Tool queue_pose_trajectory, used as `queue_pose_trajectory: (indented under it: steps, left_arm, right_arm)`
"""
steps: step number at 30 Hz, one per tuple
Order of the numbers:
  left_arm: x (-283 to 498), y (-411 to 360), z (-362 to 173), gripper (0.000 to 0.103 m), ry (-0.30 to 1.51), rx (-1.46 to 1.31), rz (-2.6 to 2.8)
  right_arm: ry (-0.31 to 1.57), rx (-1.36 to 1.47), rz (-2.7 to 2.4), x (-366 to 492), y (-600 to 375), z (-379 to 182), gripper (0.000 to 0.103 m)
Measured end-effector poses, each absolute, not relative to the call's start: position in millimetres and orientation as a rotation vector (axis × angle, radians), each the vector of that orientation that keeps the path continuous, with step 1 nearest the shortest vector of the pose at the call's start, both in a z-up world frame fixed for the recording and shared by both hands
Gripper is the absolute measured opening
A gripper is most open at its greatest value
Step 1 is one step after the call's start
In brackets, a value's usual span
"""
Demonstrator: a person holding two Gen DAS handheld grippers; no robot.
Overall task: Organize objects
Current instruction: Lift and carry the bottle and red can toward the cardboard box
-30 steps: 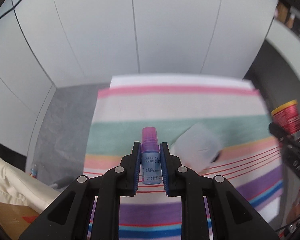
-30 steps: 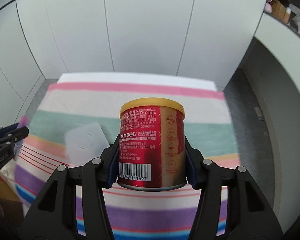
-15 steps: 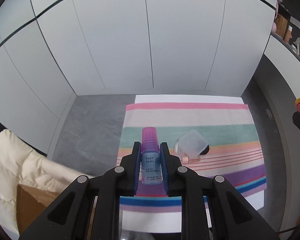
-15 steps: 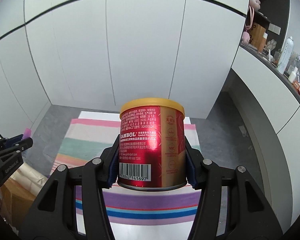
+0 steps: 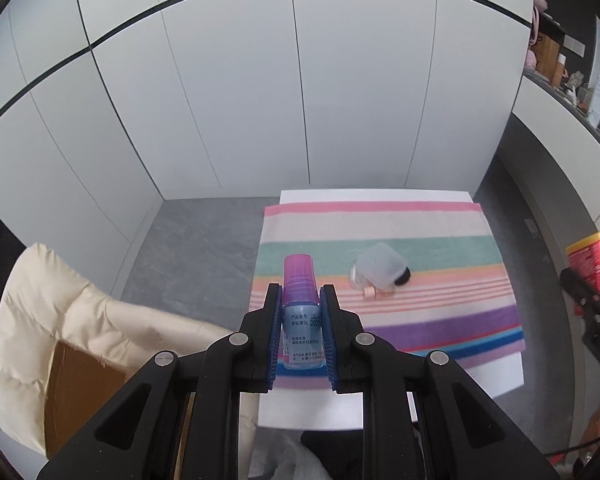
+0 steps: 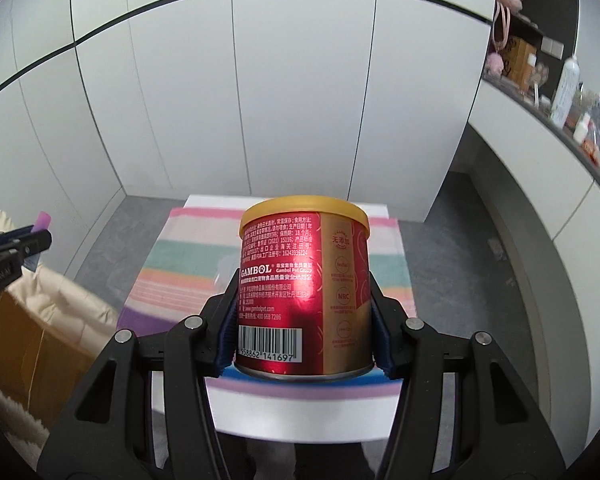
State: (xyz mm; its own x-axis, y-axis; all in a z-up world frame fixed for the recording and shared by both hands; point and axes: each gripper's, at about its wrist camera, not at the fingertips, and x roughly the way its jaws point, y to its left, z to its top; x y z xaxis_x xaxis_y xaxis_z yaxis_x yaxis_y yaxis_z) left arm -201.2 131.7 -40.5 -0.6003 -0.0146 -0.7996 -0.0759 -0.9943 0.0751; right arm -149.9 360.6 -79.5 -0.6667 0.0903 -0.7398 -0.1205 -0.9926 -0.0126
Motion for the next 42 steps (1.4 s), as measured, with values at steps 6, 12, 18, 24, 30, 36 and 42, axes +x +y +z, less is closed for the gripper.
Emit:
queue_pose_trajectory:
  steps: [6,12,18,24,30,36,42]
  left_arm:
    - [-159.0,127.7,-46.6,0.019,0.148,-1.383,2.76]
    - [-115.3,114.2,-61.5,0.019,0.113,-1.419,2.752]
    - [-85.0,96.7,-81.9,0.019,0.076,-1.52,2.737]
    - [-67.1,78.9,-95.7,0.019,0.022,-1.601,2.718]
    - [-61.1,73.6,-94.5,0.019,0.011,-1.591,2.716]
    - [-53.6,70.4,-91.9,0.019,0.001,-1.585,2.7]
    - [-37.8,56.0,-90.5,0.019,-0.018,-1.593,2.728]
  right_arm:
    - [0.121,-1.292,2.74,-109.3,362.2,-97.7,0.056]
    - [0.14,-1.387,2.722,-66.2,357.3,-119.9,0.056]
    - [0.148,-1.491,2.694,-28.5,350.7,-139.4,0.056]
    - [0.123,-1.53,2.685,-1.1,344.4,-146.9,0.056]
    - [0.128,-1.534,2.667,4.2,347.1,-146.5,0.056]
    - [0.132,-1.542,2.685,5.6,342.7,-144.0,0.056]
    - [0.104,-1.568,2.72,4.6,323.5,-143.8,0.056]
